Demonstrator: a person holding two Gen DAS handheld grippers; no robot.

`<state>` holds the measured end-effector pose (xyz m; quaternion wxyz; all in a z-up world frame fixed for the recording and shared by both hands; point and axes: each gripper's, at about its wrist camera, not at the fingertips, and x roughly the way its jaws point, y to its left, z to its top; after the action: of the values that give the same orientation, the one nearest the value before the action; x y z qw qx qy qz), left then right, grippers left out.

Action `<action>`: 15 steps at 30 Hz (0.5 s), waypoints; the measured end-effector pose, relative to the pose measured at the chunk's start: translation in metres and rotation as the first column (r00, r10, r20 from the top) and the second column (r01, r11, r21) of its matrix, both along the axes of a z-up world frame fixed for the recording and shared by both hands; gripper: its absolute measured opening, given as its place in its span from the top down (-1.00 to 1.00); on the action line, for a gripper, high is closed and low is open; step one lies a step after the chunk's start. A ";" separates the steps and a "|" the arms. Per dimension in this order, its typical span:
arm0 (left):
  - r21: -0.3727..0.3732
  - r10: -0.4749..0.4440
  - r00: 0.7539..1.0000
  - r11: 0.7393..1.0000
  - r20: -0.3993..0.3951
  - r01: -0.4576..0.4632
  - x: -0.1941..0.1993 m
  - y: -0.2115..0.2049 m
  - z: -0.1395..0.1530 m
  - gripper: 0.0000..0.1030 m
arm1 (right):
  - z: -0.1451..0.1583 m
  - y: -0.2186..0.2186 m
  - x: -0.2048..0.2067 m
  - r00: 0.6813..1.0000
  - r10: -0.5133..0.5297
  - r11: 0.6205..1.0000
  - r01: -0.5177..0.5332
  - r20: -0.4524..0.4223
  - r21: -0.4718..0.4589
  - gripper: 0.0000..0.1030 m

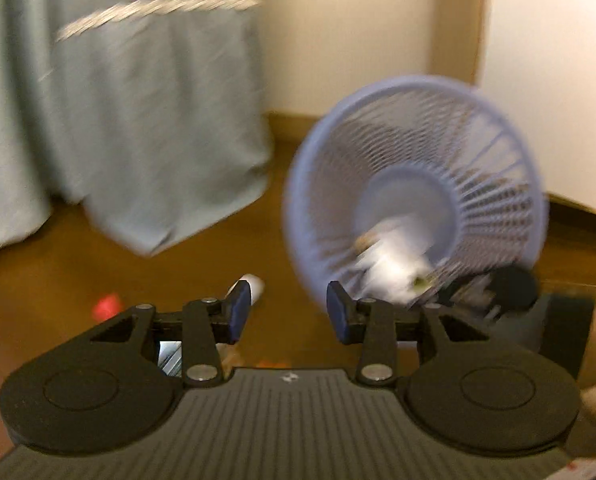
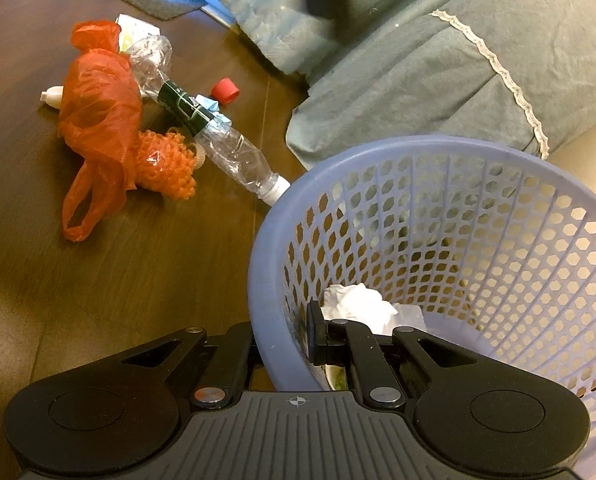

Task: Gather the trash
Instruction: 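Carry the plastic box over the basket and open the left gripper, then grasp the orange plastic bag with the left gripper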

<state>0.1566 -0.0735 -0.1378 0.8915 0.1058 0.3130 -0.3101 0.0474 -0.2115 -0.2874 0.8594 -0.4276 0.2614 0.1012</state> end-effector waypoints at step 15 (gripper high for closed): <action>0.128 0.223 0.972 0.969 -0.076 -0.212 -0.031 0.084 -0.049 0.11 | -0.003 0.001 -0.002 1.000 0.006 1.000 -0.006 -0.008 -0.026 0.91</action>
<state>0.1258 0.0105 -0.1871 0.8973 0.1096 0.3803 -0.1957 0.0451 -0.2103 -0.2908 0.8525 -0.4389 0.2648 0.1022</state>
